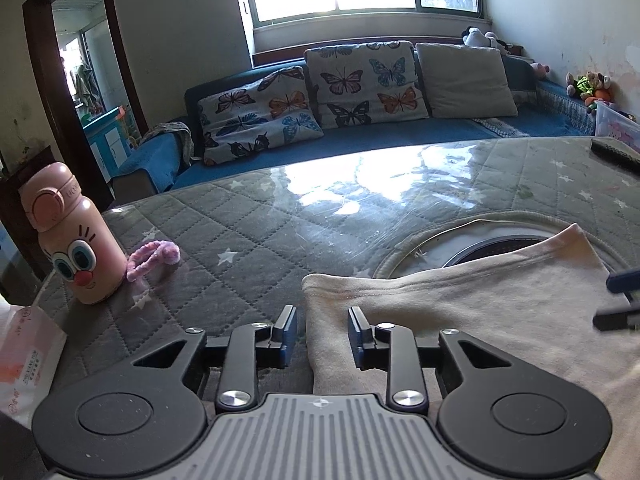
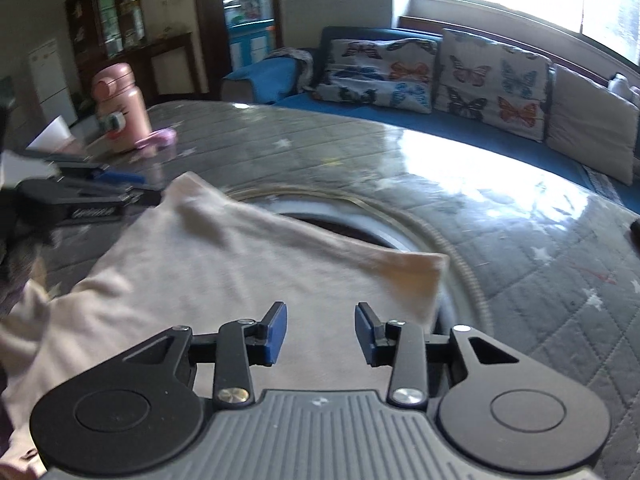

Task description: Fold clothes

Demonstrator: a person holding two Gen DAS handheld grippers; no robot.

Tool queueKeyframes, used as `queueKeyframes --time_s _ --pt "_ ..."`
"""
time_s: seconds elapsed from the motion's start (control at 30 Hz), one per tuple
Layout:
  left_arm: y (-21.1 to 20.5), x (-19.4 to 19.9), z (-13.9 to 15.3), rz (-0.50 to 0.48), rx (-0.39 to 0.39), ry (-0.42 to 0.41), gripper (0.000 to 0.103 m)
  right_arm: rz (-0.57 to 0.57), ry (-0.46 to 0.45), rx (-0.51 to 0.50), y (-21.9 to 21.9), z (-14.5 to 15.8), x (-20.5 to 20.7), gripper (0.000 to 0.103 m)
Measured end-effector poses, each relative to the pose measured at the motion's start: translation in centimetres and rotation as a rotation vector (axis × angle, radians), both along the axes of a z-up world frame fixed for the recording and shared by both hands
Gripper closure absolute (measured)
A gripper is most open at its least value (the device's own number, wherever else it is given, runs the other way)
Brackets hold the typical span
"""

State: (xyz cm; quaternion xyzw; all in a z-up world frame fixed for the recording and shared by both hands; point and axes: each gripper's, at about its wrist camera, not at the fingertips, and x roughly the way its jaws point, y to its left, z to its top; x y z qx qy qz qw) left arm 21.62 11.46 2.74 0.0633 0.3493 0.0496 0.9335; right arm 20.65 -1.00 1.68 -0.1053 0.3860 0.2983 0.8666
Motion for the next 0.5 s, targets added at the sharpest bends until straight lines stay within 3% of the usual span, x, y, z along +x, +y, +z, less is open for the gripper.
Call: queueKeyframes --time_s 0.13,0.23,0.5 --pt "-0.1 -0.8 0.4 0.004 0.005 -0.008 0.068 0.058 0.006 -0.005 1.1 0.1 -2.0 0.06" --pt "0.0 -1.5 0.6 0.008 0.006 -0.013 0.066 0.097 0.006 -0.015 1.9 0.1 -3.4 0.051" --pt "0.1 -3.8 0.8 0.016 0.014 -0.018 0.057 0.197 0.045 -0.039 3.6 -0.9 -7.8 0.049"
